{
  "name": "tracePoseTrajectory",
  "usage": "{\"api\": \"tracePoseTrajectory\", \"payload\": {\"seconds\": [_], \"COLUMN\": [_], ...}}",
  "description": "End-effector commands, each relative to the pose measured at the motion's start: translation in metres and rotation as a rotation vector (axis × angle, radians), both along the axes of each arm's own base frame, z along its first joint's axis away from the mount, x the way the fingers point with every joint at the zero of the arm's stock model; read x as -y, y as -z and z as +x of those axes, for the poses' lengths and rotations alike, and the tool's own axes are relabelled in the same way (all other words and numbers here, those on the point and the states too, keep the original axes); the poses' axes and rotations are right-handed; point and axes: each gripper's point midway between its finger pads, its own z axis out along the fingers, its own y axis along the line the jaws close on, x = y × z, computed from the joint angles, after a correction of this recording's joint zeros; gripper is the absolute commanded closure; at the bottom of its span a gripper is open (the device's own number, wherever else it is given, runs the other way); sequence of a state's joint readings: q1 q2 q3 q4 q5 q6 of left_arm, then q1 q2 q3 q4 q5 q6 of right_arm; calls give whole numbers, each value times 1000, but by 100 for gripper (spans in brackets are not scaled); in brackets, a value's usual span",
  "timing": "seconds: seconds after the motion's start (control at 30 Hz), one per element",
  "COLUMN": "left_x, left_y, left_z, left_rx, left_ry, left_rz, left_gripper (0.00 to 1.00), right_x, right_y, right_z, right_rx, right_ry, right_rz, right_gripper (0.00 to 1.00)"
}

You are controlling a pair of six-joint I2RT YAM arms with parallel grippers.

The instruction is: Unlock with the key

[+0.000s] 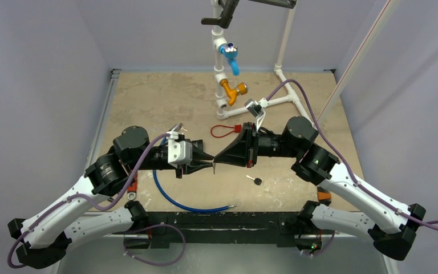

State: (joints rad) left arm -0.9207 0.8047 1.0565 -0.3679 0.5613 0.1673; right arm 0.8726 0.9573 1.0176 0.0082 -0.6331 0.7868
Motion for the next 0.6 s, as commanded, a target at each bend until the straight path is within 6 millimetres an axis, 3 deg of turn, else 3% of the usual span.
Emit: {"api": "tracePoseTrajectory", "payload": {"seconds": [0.0,0.17,0.4,0.57], "left_x": [-8,-13,-18,-26], "left_y": [-20,-19,-23,-21], "left_z": [0,2,2,-2], "left_rx": [38,51,78,204], "left_ry": [-18,-31,-34,1], "left_rz": [-52,-51,-48,24], "left_gripper": [86,100,100,100], "right_x": [2,2,2,6], "right_y": [-9,-7,2,15], "right_z": [-1,-1,-1,0], "right_rx": [20,12,-5,-6], "right_ry": [13,13,17,27], "right_rz": [33,28,-6,-97], "right_gripper": [100,100,100,100]}}
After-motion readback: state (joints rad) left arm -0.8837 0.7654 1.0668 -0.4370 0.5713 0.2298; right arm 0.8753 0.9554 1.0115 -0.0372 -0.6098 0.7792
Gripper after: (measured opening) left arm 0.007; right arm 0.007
